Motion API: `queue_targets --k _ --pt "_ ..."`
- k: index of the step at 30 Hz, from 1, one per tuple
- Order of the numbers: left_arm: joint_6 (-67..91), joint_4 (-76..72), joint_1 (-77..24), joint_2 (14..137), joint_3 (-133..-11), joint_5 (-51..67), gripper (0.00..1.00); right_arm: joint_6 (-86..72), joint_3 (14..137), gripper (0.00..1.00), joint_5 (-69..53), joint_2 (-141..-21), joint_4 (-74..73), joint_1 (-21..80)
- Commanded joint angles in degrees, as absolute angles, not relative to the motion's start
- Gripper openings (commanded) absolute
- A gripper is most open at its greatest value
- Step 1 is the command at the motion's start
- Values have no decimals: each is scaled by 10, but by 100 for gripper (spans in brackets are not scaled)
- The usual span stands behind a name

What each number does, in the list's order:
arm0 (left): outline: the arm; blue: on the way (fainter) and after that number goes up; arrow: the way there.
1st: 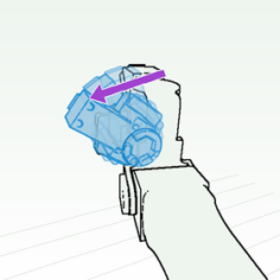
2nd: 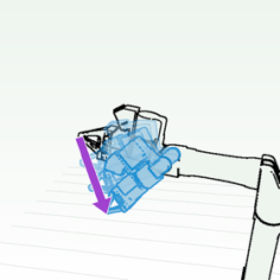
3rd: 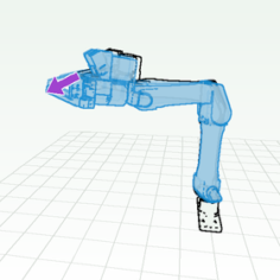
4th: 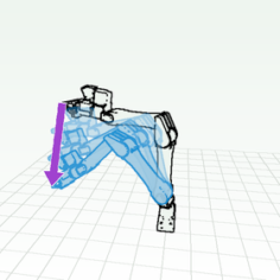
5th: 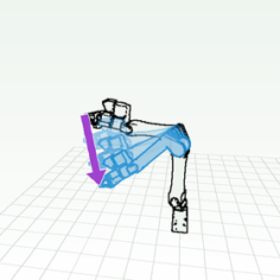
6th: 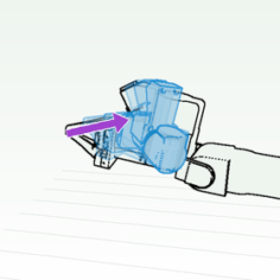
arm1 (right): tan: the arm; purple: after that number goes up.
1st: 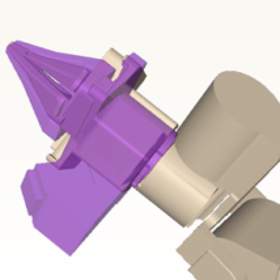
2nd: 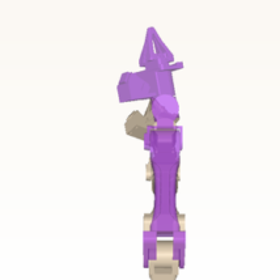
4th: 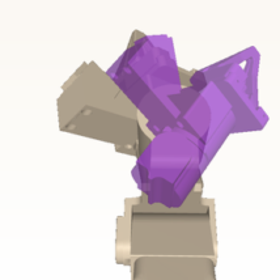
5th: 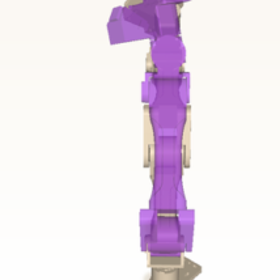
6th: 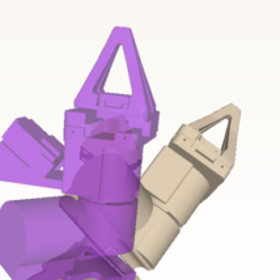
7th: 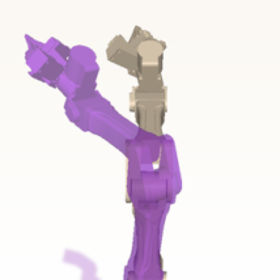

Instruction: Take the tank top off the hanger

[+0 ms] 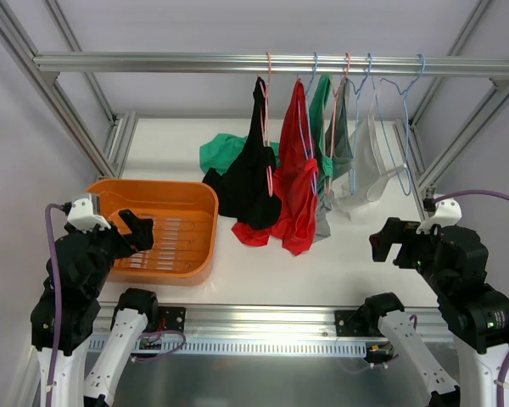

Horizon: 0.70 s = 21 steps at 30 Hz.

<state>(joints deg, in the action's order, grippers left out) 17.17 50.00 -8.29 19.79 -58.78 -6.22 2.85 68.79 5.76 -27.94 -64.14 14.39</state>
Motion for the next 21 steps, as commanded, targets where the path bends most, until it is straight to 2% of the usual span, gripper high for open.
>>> queue_targets --k 1,5,11,18,21 --pt "181 497 -86 209 -591 -78 99 11 687 100 69 -282 -633 144" --pt "184 497 -86 214 -591 -76 99 3 686 99 41 -276 -605 143" --pt "183 497 -86 210 -589 -73 99 -35 728 99 -71 -308 -562 143" --pt "187 497 -86 209 -583 -62 99 -97 846 99 -267 -436 -469 144" --pt "213 495 -86 222 -578 -50 99 -114 896 96 -259 -497 -431 160"
